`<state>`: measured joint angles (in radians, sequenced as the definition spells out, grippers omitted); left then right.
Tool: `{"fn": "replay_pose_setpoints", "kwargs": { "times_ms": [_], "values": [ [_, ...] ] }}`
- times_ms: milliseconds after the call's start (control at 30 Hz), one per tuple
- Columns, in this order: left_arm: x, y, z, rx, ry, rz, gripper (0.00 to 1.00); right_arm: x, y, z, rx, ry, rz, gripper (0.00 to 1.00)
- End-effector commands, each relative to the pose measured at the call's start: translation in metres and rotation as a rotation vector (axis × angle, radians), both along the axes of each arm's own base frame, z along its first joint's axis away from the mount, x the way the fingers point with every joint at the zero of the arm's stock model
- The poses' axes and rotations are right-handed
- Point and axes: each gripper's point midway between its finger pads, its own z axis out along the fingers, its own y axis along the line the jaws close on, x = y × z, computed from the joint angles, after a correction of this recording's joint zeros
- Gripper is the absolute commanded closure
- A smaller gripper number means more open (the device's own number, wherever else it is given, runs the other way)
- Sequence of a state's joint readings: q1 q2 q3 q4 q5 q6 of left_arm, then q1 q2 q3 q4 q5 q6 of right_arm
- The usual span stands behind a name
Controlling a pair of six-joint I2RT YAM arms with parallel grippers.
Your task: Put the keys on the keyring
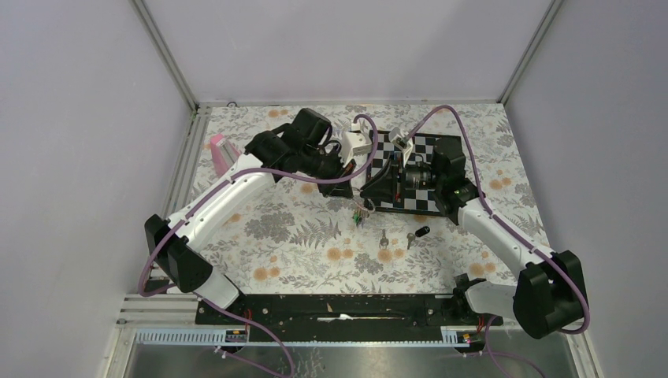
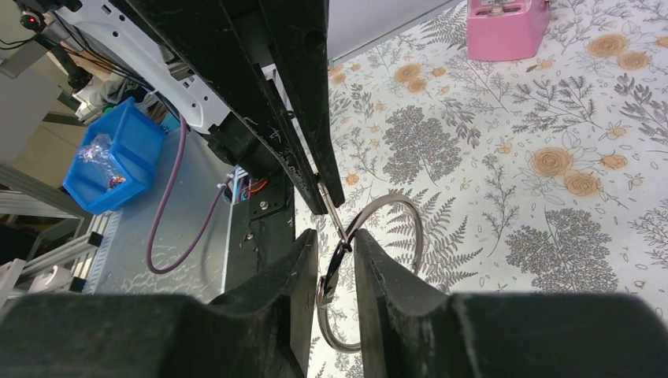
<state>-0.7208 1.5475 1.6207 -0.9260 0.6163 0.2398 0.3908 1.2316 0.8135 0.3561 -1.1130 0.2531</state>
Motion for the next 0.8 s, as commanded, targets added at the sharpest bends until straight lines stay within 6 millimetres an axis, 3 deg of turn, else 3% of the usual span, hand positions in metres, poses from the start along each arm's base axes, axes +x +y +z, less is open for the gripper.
{"fn": "replay_pose_setpoints", "kwargs": {
  "times_ms": [0,200,500,600,767],
  "values": [
    [0.008,-0.006,0.019,-0.058,-0.081,-0.005,1.00,-0.005,0.004,0.005,0.027,0.006,0.044,0.70],
    [0.009,-0.008,0.019,-0.058,-0.079,-0.005,1.00,-0.005,0.005,0.003,0.036,0.031,0.051,0.77],
    [0.010,-0.009,0.018,-0.056,-0.088,-0.013,1.00,-0.004,0.005,0.004,0.045,0.022,0.034,0.99],
    [0.007,-0.008,0.024,-0.073,-0.131,-0.052,1.00,-0.001,0.005,0.003,0.059,0.037,0.006,1.00],
    [0.019,-0.002,0.045,-0.154,-0.331,-0.065,0.79,0.004,0.006,0.017,0.156,0.094,-0.051,1.00]
  ]
}}
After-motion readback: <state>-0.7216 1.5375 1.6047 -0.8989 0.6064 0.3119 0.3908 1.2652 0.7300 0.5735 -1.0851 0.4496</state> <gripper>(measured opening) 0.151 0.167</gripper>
